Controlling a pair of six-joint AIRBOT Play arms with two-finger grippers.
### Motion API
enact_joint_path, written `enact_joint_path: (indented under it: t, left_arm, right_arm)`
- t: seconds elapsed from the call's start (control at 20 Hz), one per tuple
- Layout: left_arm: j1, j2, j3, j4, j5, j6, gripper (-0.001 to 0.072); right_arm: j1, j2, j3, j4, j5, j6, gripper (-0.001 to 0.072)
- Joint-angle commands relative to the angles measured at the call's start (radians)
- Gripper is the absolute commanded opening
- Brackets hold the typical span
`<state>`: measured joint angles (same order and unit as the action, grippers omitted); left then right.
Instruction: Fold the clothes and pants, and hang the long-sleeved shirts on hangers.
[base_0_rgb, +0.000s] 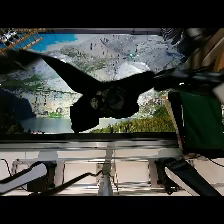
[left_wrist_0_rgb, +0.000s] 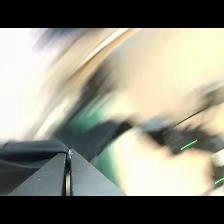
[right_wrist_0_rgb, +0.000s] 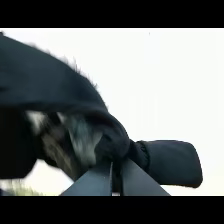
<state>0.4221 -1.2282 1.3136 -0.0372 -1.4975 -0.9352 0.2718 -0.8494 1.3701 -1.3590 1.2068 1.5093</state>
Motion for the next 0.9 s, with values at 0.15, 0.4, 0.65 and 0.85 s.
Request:
enact_joint_path:
  t: [0.15, 0.4, 0.65, 0.85]
  left_arm:
    - [0.280, 0.412, 0.018, -1.059, 0.122, 0.092, 0.0002]
    - [0.377, 0.535, 0.133, -0.914, 0.371, 0.218, 0.0003]
    - [0.236, 0.355, 0.161, -0.161, 0.511, 0.172, 0.0004]
    - [-0.024, -0.022, 0.163, -0.091, 0.672, 0.262, 0.0003]
  right_arm:
    - [-0.002, 0.144, 0.483, 0.031, 0.060, -0.045, 0.0030]
    - [-0.004, 0.134, 0.645, 0.179, -0.066, -0.176, 0.0030]
    - [-0.004, -0.101, 0.563, -0.017, -0.069, -0.164, 0.0028]
    - [-0.004, -0.486, 0.498, -0.062, -0.202, -0.168, 0.0028]
